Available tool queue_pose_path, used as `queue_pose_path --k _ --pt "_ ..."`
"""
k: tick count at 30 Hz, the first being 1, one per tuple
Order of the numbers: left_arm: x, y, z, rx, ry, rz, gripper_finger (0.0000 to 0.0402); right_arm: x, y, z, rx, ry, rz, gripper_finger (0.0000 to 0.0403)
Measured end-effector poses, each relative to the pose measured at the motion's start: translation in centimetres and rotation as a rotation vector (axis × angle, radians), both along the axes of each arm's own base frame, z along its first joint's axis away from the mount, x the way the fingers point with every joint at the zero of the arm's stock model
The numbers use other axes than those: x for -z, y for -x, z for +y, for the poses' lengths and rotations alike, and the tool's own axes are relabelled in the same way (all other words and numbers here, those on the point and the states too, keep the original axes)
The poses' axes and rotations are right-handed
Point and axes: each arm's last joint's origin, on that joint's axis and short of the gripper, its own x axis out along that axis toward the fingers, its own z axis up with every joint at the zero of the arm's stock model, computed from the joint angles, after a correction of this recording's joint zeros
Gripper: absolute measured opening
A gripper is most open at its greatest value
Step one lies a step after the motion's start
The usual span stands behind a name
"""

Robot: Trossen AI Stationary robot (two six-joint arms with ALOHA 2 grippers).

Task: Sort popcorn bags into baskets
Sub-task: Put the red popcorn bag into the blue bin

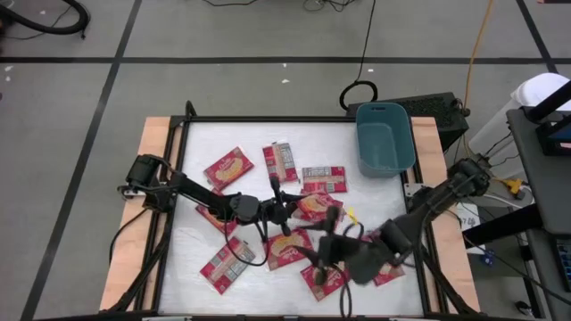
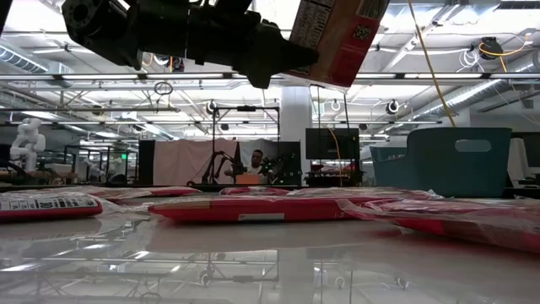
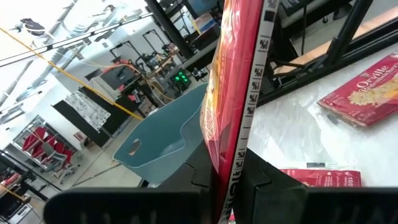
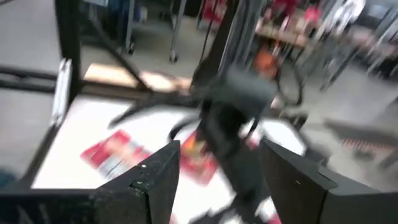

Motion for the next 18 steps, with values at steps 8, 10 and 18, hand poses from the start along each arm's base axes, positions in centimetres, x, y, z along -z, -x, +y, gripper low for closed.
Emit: queue_pose_path --k 8,10,18 --pt "0.1 0.0 -0.2 0.053 0.02 0.003 0.0026 1.0 4.2 1.0 -0.037 -0.499 0.52 0.0185" --pt "0.1 0.0 -0.2 0.055 0.03 0.001 0.0026 1.3 4.9 0.9 -0.035 -0.616 0.711 0.0176" --pt "0.7 0.0 -0.2 0.052 0.064 0.052 0.0026 -1.8 7.6 -1.5 0.101 -0.522 0.929 0.0167"
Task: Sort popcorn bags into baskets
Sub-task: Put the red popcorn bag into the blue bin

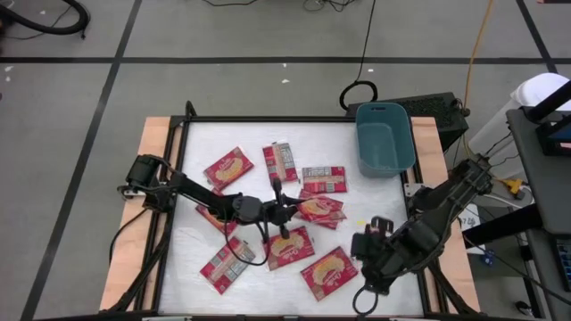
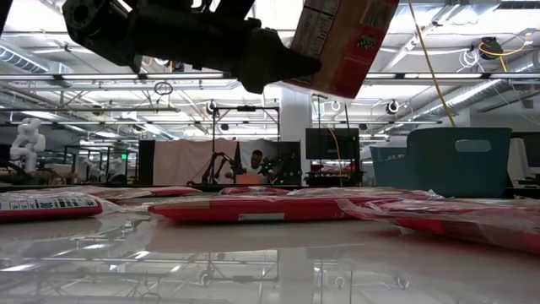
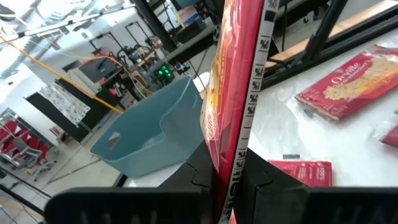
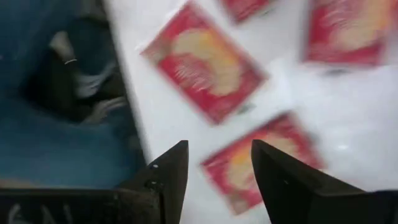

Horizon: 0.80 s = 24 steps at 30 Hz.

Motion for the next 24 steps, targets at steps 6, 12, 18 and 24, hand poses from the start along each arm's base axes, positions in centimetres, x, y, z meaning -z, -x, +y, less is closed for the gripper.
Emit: queue_pose_path --k 6,12,18,24 --pt "0.2 0.0 0.0 0.0 0.006 0.014 0.0026 0.2 -1.2 -0.9 -0.106 0.36 -0.128 0.0167" --pt "0.4 0.1 -0.4 0.008 0.001 0.038 0.0026 2.9 -4.3 -1.5 -0.177 0.589 -0.054 0.0184" --pt "0.8 0.2 -0.4 0.006 0.027 0.07 0.0026 3.6 -4.8 -1.7 -0.157 0.564 -0.004 0.0221" --pt "1.3 0.2 -0.2 0.001 0.023 0.12 0.0026 2.2 -2.9 -0.9 -0.145 0.523 -0.065 0.023"
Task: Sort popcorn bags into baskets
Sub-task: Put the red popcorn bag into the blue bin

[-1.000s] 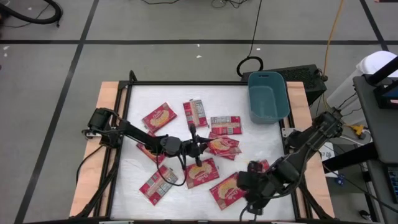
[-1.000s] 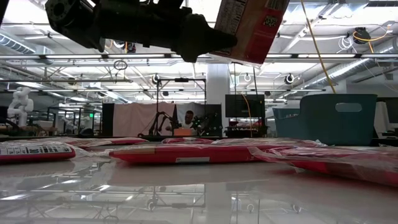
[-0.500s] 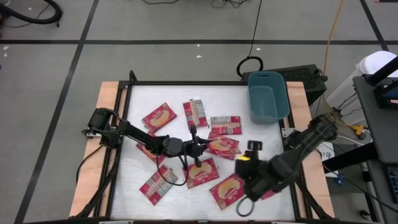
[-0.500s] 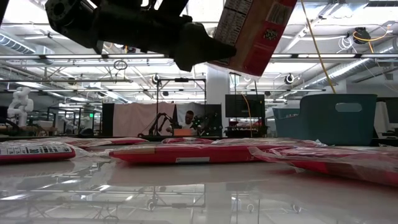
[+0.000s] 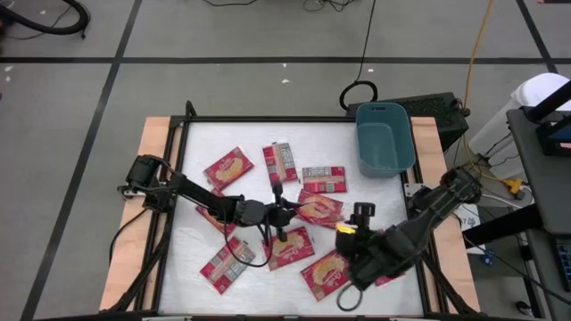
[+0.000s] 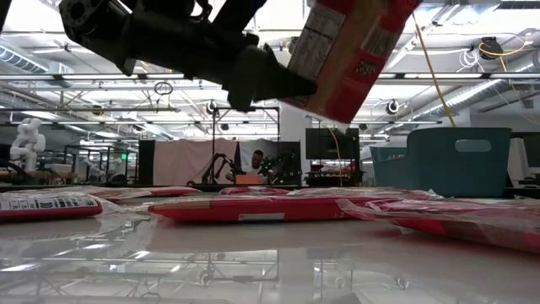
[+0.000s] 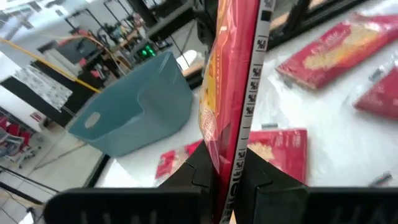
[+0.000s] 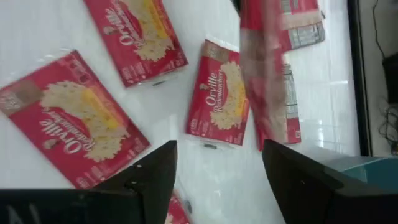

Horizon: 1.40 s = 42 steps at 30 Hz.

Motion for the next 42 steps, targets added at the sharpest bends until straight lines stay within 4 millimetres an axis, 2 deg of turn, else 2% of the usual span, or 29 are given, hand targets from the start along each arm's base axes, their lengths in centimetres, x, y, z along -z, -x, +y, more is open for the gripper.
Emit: queue_pose_path --k 8,13,18,22,32,36,39,42 --pt "0.2 0.0 0.2 -0.006 0.027 0.014 0.0026 -0.2 0.1 -0.4 -0.027 0.124 -0.059 0.0231" --pt "0.2 0.0 0.1 0.021 0.033 0.015 0.0026 2.0 -1.7 -1.0 -0.084 0.156 -0.064 0.0228" --pt "0.2 0.0 0.1 0.022 0.029 0.016 0.0026 4.3 -3.4 -1.5 -0.125 0.156 -0.081 0.0208" --pt "0.2 0.0 0.1 0.022 0.028 0.015 0.0026 4.9 -3.6 -2.1 -0.115 0.172 -0.064 0.0171" --pt "0.2 0.0 0.4 -0.017 -0.011 0.017 0.0028 4.4 -3.4 -2.5 -0.149 0.187 -0.052 0.0033" --pt "0.1 -0.1 0.7 -0.052 -0.004 0.005 0.006 4.4 -3.6 -2.9 -0.16 0.202 -0.041 0.0007" --pt "0.0 0.1 0.4 -0.137 -0.009 -0.011 0.0111 4.0 -3.4 -3.5 -0.162 0.212 -0.027 0.0013" --pt "-0.1 0.5 0.0 -0.308 0.003 -0.039 0.0169 3.1 -2.3 -4.7 -0.145 0.228 0.014 0.0012"
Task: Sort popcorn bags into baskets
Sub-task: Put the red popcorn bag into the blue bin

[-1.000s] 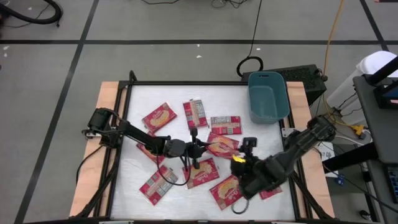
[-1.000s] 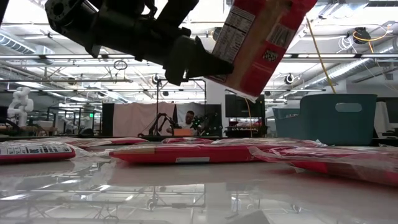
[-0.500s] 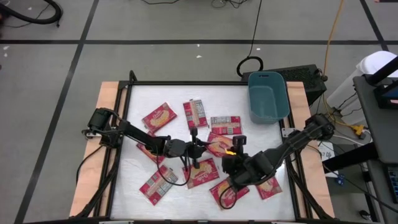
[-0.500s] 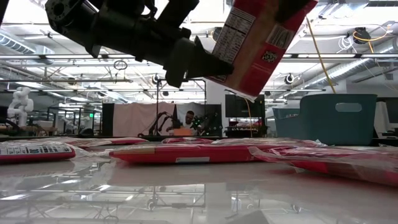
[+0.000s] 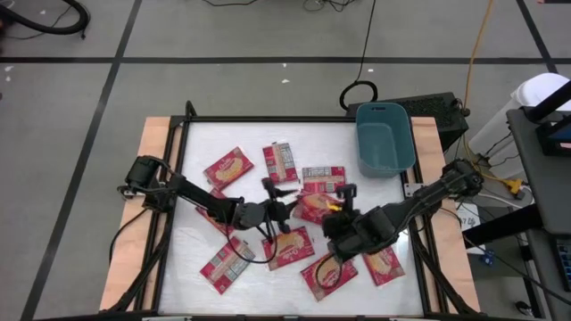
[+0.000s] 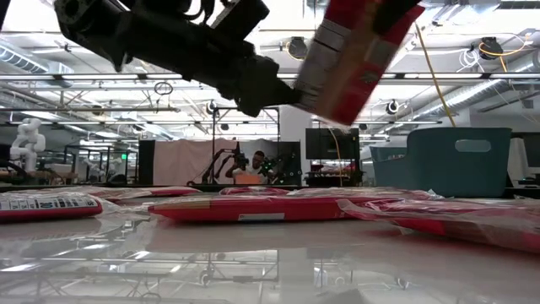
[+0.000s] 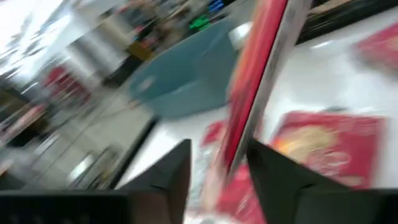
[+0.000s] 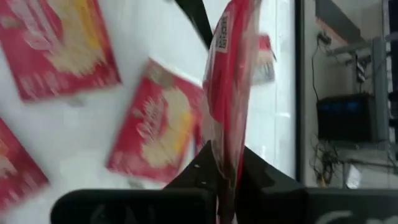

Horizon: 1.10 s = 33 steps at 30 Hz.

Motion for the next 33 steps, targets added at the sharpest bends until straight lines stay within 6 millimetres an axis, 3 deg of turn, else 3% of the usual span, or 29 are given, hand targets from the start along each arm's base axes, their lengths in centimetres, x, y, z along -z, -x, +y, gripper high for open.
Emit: queue_pose_path --k 3,7,11,15,23,33 --pt "0.0 0.4 -0.4 -0.117 -0.001 -0.018 0.0218 -1.4 1.5 -1.7 0.047 0.018 0.023 0.0005" --pt "0.1 0.5 -0.6 -0.131 0.063 -0.056 0.0254 -3.5 4.0 -4.7 0.112 0.053 0.061 0.0005" --pt "0.2 0.4 -0.7 -0.095 0.152 -0.091 0.0258 -5.3 5.9 -7.4 0.137 0.042 0.024 0.0006" --pt "0.3 0.3 -1.0 -0.03 0.232 -0.107 0.0241 -5.8 8.3 -10.4 0.144 0.088 0.057 0.0006" --pt "0.4 0.6 -2.2 0.022 0.296 -0.111 0.0199 -4.5 12.8 -15.2 0.19 0.211 0.207 0.0006" --pt "0.4 0.6 -2.3 0.024 0.302 -0.113 0.0188 0.2 12.7 -19.0 0.178 0.233 0.393 0.0006"
